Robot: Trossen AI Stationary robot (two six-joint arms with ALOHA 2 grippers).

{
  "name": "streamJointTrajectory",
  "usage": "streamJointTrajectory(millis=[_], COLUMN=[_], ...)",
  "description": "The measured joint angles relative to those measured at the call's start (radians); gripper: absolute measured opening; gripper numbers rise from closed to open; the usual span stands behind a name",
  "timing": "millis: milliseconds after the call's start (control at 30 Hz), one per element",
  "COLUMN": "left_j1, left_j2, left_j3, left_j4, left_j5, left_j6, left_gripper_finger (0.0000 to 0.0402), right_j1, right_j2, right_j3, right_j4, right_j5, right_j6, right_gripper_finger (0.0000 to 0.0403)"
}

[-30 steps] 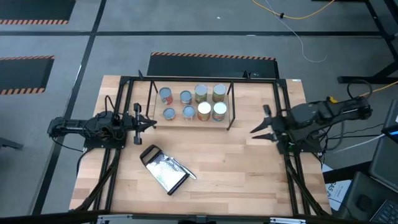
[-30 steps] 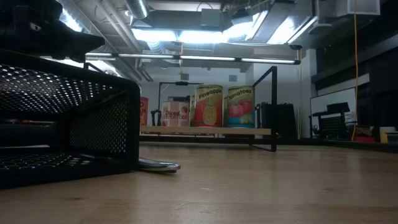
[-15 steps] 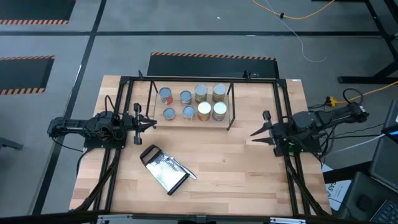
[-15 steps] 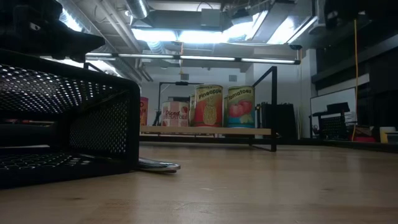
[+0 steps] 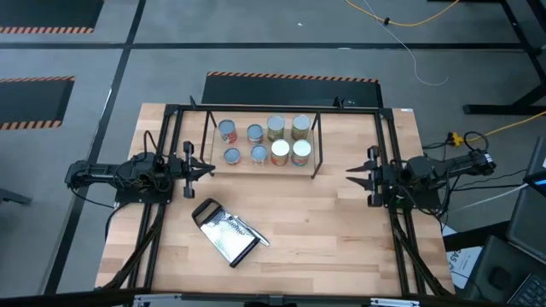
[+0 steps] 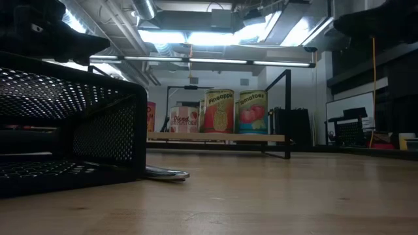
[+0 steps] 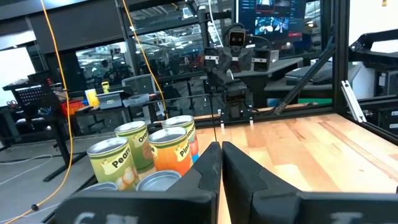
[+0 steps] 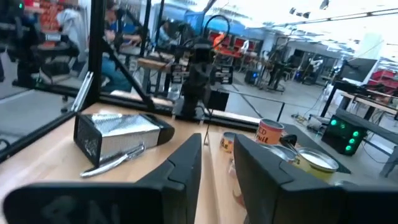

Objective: Pick and place cans onto a shelf
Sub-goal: Return to Home Position

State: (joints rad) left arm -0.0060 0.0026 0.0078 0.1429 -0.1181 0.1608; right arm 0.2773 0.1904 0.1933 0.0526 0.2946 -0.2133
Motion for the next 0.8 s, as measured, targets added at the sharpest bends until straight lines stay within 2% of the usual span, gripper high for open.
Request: streamJointTrajectory(millis=[200,333,500,633,800], left_j1=[0.000,0.000,0.000,0.000,0.000], left_j2=[0.000,0.000,0.000,0.000,0.000], left_j3=[0.000,0.000,0.000,0.000,0.000], left_j4=[0.000,0.000,0.000,0.000,0.000], left_j5=[0.000,0.000,0.000,0.000,0.000], left_j6=[0.000,0.000,0.000,0.000,0.000], left_gripper_finger=[0.0020,0.0025,0.0024,0.0018,0.0011], right_j1=[-0.010,-0.026,-0.061,-0.110,-0.181], right_j2=[-0.089,-0.126,-0.137,-0.133,-0.133], right_j3=[-0.062,-0.108,-0.187,-0.187,-0.186], right_j4=[0.005,0.072,0.209,0.215,0.206], right_j5=[-0.001,0.000,0.001,-0.004,-0.053], right_j6=[0.039,0.021,-0.031,-0.012,-0.075], right_gripper_finger=[0.0099,0.0099,0.0099,0.0099,0.0099])
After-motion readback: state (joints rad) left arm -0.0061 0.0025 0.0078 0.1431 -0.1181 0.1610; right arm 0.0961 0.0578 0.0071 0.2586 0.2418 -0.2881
